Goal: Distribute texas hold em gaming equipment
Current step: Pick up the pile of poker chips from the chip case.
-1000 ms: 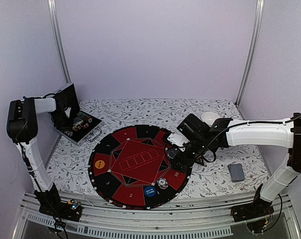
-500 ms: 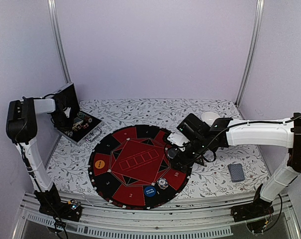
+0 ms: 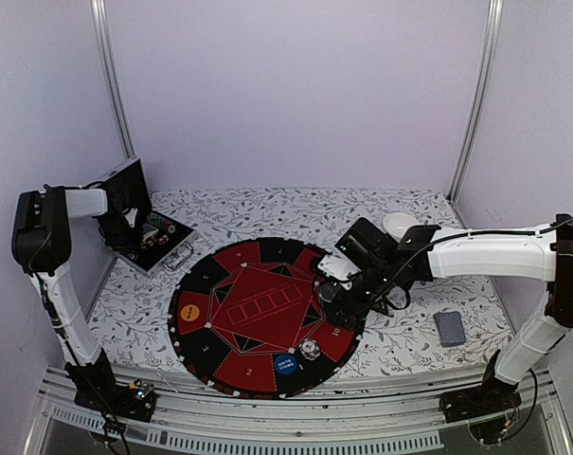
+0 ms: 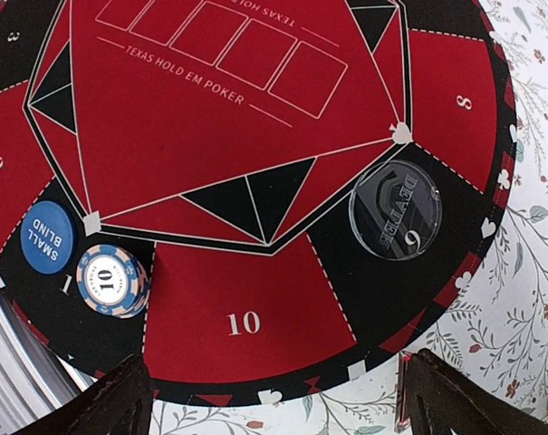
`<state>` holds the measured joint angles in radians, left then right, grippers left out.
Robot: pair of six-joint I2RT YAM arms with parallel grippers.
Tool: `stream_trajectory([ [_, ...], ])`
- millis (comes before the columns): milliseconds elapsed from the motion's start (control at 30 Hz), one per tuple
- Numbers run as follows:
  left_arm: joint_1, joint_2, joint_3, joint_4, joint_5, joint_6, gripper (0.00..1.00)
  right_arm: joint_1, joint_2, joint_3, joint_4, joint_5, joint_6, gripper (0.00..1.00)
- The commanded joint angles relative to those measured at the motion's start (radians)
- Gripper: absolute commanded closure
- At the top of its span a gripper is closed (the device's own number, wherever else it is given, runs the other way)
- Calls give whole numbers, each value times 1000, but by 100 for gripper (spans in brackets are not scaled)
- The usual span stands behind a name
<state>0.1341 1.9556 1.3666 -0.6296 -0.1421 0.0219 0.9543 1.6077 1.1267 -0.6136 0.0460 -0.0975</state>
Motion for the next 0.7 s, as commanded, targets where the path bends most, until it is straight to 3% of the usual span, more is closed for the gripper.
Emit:
stream_trajectory([
  [0, 3, 22, -21, -48, -40, -13, 66, -6, 19, 33, -6, -11, -16, 1],
  [133, 2, 21, -10, -39, -70, -7, 61, -5, 20, 32, -5, -18, -16, 1],
  [400, 5, 75, 45, -2, -81, 24, 63, -5, 29, 33, -7, -27, -18, 1],
  [567, 7, 95, 84, 10, -48, 34, 69, -5, 29, 32, -12, -30, -13, 1],
  [667, 6, 93, 95, 2, -42, 34, 80, -5, 26, 31, -13, -31, -9, 1],
])
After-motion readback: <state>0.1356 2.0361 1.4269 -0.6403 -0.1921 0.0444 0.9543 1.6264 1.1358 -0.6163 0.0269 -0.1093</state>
